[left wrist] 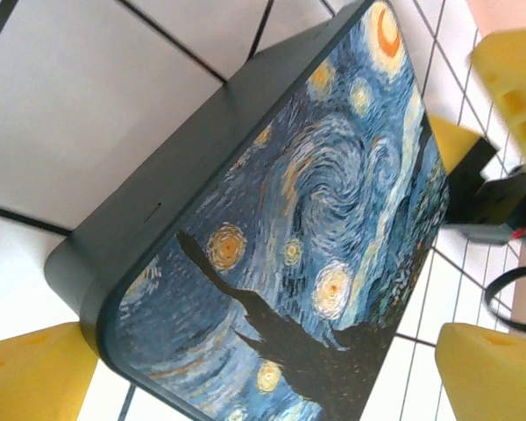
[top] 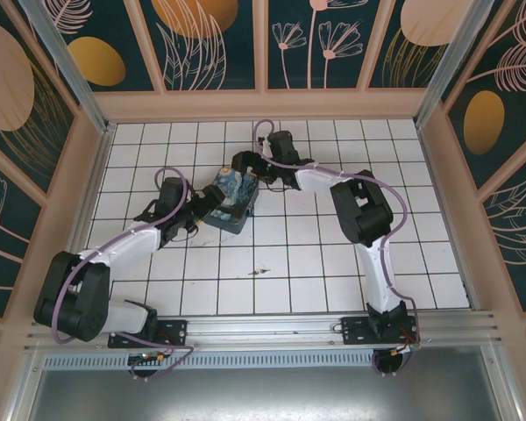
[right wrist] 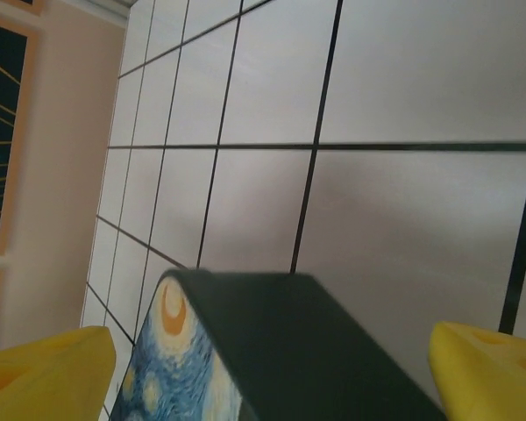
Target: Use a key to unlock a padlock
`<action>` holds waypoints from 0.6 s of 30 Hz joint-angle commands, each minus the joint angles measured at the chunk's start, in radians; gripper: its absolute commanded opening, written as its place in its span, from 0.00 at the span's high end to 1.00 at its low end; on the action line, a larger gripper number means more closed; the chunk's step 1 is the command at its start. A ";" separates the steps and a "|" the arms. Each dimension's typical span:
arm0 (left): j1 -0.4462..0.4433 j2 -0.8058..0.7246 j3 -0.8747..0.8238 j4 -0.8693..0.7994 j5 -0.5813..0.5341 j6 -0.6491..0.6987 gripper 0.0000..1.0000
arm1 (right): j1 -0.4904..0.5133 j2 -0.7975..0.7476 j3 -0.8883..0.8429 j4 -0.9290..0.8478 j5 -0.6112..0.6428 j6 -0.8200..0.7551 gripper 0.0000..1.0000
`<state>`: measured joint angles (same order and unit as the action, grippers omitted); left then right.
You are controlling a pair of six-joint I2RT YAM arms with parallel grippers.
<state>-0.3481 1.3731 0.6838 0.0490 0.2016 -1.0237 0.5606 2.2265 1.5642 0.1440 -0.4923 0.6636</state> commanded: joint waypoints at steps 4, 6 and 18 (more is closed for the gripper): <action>-0.005 0.067 0.067 0.046 0.005 0.030 0.02 | 0.020 -0.111 -0.098 0.093 -0.055 0.029 0.10; -0.005 0.085 0.082 0.051 0.005 0.037 0.02 | 0.020 -0.145 -0.145 0.116 -0.052 0.033 0.10; -0.053 0.230 0.224 0.074 0.039 0.065 0.01 | -0.006 -0.371 -0.522 0.255 -0.002 0.075 0.10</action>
<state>-0.3660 1.5742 0.8581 0.0605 0.1764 -0.9768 0.5518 1.9167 1.0973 0.2974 -0.4648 0.7055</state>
